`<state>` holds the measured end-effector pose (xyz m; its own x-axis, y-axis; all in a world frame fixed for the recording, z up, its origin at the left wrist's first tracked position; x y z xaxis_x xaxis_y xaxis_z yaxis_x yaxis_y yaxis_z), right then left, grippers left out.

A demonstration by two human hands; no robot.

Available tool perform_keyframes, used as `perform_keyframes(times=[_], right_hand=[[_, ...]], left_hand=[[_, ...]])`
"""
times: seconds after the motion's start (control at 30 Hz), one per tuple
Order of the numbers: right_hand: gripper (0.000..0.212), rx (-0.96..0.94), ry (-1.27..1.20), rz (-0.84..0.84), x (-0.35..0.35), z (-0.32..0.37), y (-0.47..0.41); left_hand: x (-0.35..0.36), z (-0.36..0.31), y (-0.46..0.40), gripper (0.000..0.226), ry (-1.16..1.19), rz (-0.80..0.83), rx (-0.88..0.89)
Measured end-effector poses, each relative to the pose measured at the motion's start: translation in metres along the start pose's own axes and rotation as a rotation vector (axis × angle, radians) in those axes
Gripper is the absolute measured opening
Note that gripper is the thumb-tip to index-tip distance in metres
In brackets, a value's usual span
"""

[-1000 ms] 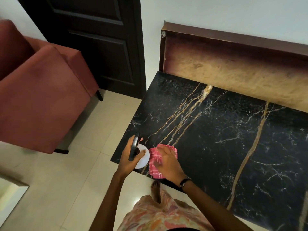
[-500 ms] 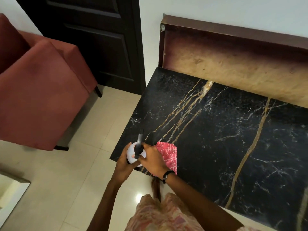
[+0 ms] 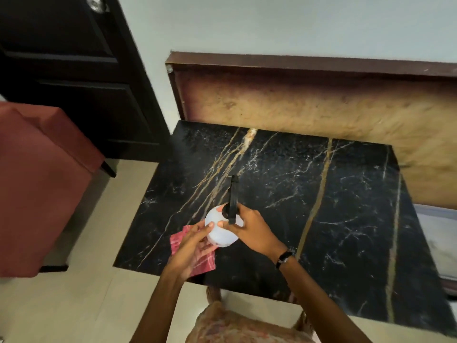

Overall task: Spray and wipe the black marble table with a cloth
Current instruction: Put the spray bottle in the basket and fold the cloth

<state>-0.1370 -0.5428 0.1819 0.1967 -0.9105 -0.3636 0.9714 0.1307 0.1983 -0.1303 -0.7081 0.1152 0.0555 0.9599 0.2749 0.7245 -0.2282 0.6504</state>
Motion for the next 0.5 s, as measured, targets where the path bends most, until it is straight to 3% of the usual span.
perform_keyframes(times=[0.3, 0.5], right_hand=[[0.036, -0.007, 0.019, -0.351, -0.163, -0.069, 0.085], [0.047, 0.123, 0.093, -0.498, -0.258, -0.112, 0.141]], left_hand=[[0.206, 0.053, -0.005, 0.050, 0.048, 0.051, 0.033], [0.315, 0.084, -0.005, 0.043, 0.007, 0.076, 0.059]])
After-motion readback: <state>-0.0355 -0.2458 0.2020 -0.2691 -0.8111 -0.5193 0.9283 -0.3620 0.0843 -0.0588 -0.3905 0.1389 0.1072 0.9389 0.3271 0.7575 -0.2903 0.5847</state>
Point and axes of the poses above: each hand's wrist, its own y-axis away from the middle knuckle, its own x-axis out of the palm, z = x × y, the point moved 4 cm from there along -y, towards the middle knuckle
